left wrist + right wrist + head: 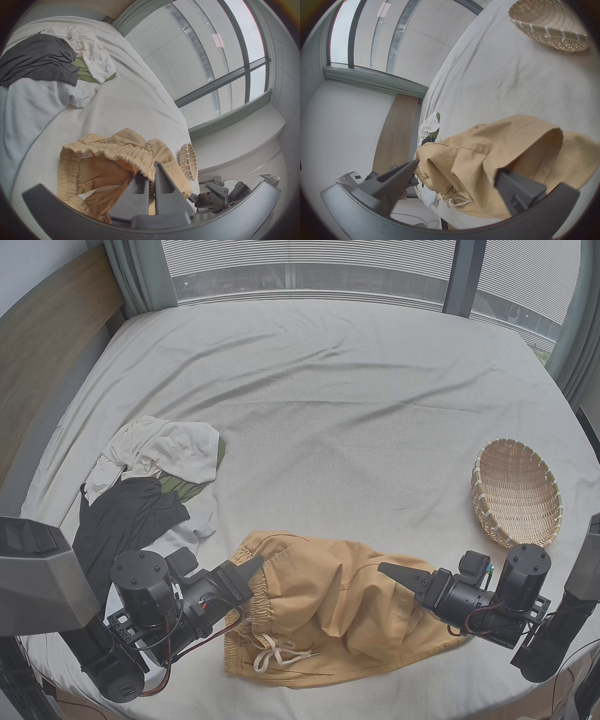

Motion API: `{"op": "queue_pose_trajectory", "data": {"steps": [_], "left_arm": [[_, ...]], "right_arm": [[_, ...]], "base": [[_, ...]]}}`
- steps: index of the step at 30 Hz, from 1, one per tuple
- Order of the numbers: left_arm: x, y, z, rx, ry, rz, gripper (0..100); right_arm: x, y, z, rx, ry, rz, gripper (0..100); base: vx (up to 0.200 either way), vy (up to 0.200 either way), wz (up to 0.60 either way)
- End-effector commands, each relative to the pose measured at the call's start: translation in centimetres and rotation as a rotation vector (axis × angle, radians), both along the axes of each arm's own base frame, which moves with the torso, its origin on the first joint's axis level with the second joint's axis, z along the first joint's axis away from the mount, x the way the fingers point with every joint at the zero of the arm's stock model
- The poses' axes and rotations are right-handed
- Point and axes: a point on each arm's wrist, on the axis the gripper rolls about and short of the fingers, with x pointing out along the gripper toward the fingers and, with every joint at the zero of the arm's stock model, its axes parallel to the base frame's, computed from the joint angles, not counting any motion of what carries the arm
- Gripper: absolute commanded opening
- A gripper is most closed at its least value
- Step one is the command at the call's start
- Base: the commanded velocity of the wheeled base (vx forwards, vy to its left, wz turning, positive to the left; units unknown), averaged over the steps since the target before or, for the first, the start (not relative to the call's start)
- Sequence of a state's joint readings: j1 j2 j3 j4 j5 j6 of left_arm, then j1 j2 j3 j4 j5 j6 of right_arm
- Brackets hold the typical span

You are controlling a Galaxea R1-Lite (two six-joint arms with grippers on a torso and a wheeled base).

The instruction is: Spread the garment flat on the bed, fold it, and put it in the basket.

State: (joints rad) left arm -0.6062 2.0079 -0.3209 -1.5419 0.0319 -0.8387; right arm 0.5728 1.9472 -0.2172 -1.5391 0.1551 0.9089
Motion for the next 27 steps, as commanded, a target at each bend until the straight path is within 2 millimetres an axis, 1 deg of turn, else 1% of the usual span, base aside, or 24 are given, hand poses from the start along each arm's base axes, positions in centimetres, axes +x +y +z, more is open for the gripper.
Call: {"op": "queue_pose_trajectory", "data": {"steps": [1,4,8,11,15,20,22,23,27], "left_arm": [[0.1,0.2,0.1,-0.003,-0.003,0.008,0],[0.1,0.2,0.0,-0.001,-0.001,0.01,0],[0.2,0.3,0.0,-0.001,-0.001,0.011,0],[0.2,0.2,0.0,-0.001,-0.001,0.011,0],[0.2,0.3,-0.1,0.002,0.003,0.013,0],[0.2,0.3,0.0,0.0,0.001,0.014,0],[0.2,0.4,0.0,0.0,0.001,0.016,0],[0.2,0.4,0.0,0.0,0.001,0.016,0],[0.2,0.4,0.0,-0.001,-0.001,0.014,0]], "right_arm": [[0.0,-0.1,-0.1,-0.005,0.001,-0.008,0],[-0.3,-0.6,0.1,-0.008,0.0,-0.02,0],[-0.4,-1.8,1.1,0.009,-0.033,-0.054,0],[-0.4,-2.3,1.6,0.016,-0.047,-0.071,0],[-0.6,-2.5,1.3,0.009,-0.033,-0.071,0],[-0.7,-2.2,1.1,0.007,-0.025,-0.053,0],[-0.6,-2.0,0.8,0.005,-0.012,-0.018,0],[-0.5,-2.0,0.8,0.006,-0.014,-0.007,100],[-0.3,-1.8,1.0,0.011,-0.022,-0.006,100]], "base": [[0.0,0.0,0.0],[0.0,0.0,0.0],[0.0,0.0,0.0],[0.0,0.0,0.0],[0.0,0.0,0.0],[0.0,0.0,0.0],[0.0,0.0,0.0],[0.0,0.0,0.0],[0.0,0.0,0.0]]}}
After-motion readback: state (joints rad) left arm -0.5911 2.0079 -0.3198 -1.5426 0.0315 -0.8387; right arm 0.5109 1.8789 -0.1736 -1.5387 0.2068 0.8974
